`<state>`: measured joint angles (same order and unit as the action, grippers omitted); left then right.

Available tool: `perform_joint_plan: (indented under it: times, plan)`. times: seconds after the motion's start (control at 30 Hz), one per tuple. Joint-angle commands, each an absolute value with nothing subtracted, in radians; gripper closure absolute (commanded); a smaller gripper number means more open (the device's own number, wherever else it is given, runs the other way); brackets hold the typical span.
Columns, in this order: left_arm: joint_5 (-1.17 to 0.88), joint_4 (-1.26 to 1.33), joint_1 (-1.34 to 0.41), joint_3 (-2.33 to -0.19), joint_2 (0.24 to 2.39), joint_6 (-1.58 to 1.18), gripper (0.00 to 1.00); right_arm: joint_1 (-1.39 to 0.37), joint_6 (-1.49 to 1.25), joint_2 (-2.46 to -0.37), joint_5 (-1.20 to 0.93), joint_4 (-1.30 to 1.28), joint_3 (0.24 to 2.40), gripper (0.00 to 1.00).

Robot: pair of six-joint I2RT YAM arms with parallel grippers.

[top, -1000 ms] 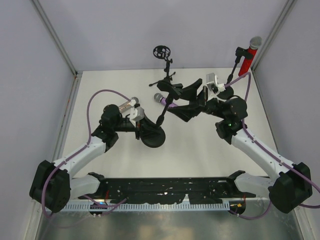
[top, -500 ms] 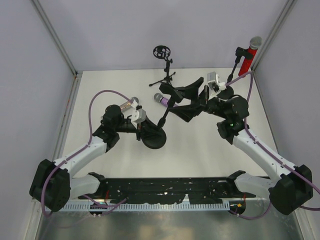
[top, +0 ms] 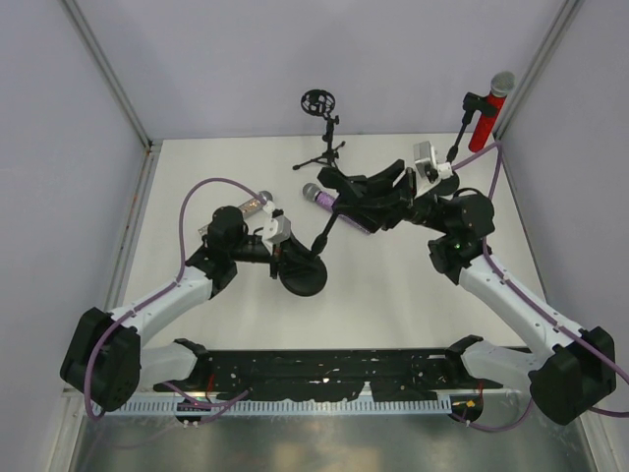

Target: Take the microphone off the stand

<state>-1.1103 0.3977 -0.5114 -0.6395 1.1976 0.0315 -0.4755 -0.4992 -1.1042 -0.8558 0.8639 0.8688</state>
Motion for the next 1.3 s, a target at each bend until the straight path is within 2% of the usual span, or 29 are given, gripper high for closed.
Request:
perform_joint_plan:
  times: [0.0,0.03,0.17,0.3,0.47,0.8,0.83,0.9,0.97,1.03,1.1,1.13,1.17,1.27]
  plan:
    - [-1.134,0.472,-0.517,-0.695,1.18,0.022,1.0,-0.472,-0.486,-1.108,-0.85,0.871,0.9,0.59]
    - [-1.135,0.479,-0.518,-0.695,1.181,0.014,1.0,-0.472,-0.486,-1.108,-0.851,0.874,0.899,0.67]
    - [-1.137,0.517,-0.518,-0.698,1.174,-0.035,1.0,-0.479,-0.479,-1.118,-0.862,0.882,0.885,0.84]
    - [-1.141,0.525,-0.517,-0.71,1.152,-0.064,1.0,-0.494,-0.43,-1.138,-0.867,0.85,0.877,0.94]
    - [-1.141,0.603,-0.511,-0.712,1.129,-0.164,1.0,-0.534,-0.33,-1.17,-0.89,0.789,0.87,0.95]
    - [-1.105,0.738,-0.457,-0.683,1.075,-0.258,1.0,-0.583,-0.307,-1.255,-0.92,0.805,0.844,0.95]
    - [-1.095,0.739,-0.454,-0.677,1.068,-0.25,1.0,-0.586,-0.299,-1.256,-0.919,0.795,0.848,0.93]
    - [-1.078,0.738,-0.448,-0.666,1.057,-0.233,1.0,-0.587,-0.296,-1.256,-0.919,0.787,0.857,0.78]
    - [-1.056,0.741,-0.442,-0.657,1.046,-0.219,1.0,-0.586,-0.282,-1.246,-0.922,0.77,0.864,0.31]
    - [-1.028,0.739,-0.425,-0.657,1.046,-0.216,1.0,-0.58,-0.255,-1.232,-0.923,0.724,0.877,0.2]
    - [-1.0,0.744,-0.399,-0.655,1.046,-0.216,1.0,-0.557,-0.223,-1.221,-0.949,0.667,0.9,0.01]
    - [-0.977,0.742,-0.384,-0.657,1.048,-0.216,1.0,-0.548,-0.216,-1.218,-0.953,0.632,0.913,0.0]
    - [-0.95,0.736,-0.365,-0.658,1.046,-0.216,1.0,-0.525,-0.204,-1.206,-0.956,0.621,0.916,0.05]
    - [-0.849,0.715,-0.31,-0.666,1.045,-0.199,1.0,-0.459,-0.155,-1.183,-0.971,0.505,0.948,0.05]
